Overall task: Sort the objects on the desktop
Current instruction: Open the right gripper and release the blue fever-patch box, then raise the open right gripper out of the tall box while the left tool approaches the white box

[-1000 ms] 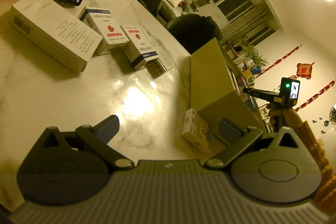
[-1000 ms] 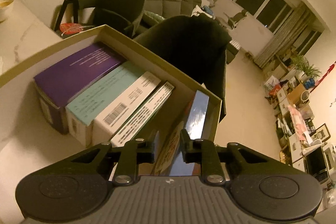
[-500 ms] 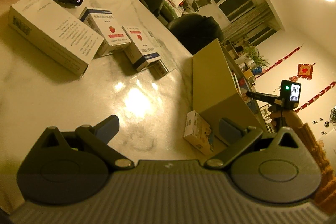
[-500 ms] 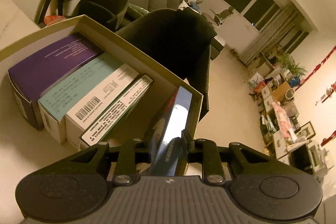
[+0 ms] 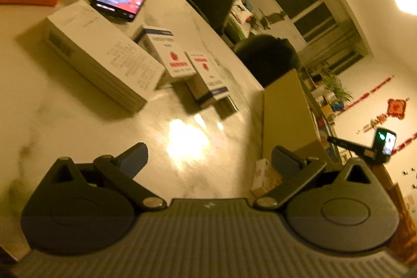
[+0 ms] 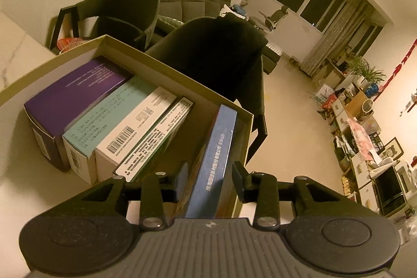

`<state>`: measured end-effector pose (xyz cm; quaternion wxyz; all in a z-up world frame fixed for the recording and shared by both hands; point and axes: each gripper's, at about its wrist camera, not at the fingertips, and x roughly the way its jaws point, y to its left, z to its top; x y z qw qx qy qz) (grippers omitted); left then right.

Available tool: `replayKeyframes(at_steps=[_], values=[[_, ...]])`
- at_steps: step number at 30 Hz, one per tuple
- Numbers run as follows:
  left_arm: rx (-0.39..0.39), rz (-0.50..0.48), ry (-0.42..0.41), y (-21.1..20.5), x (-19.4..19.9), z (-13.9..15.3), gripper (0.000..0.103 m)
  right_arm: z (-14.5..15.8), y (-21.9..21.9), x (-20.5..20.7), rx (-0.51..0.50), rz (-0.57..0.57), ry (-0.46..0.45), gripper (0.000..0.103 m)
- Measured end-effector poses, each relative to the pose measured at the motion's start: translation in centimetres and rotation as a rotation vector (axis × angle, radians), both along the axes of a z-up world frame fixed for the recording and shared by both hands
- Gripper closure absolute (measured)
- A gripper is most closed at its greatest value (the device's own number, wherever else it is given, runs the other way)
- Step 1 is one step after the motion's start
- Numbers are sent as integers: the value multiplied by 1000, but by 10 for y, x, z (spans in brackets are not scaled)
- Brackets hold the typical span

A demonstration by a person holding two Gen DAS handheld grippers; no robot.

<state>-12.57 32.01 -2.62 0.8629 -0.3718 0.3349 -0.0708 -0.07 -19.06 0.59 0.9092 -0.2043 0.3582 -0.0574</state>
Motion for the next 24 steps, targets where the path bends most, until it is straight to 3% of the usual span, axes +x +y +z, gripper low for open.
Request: replayKeyframes(at_steps=[13,24], values=[[69,220,96,21,25,4,0,20,0,-40,104,38,-114,48],[203,360,178,11,47,15,0,28,12,-81,185,101,-182,30]])
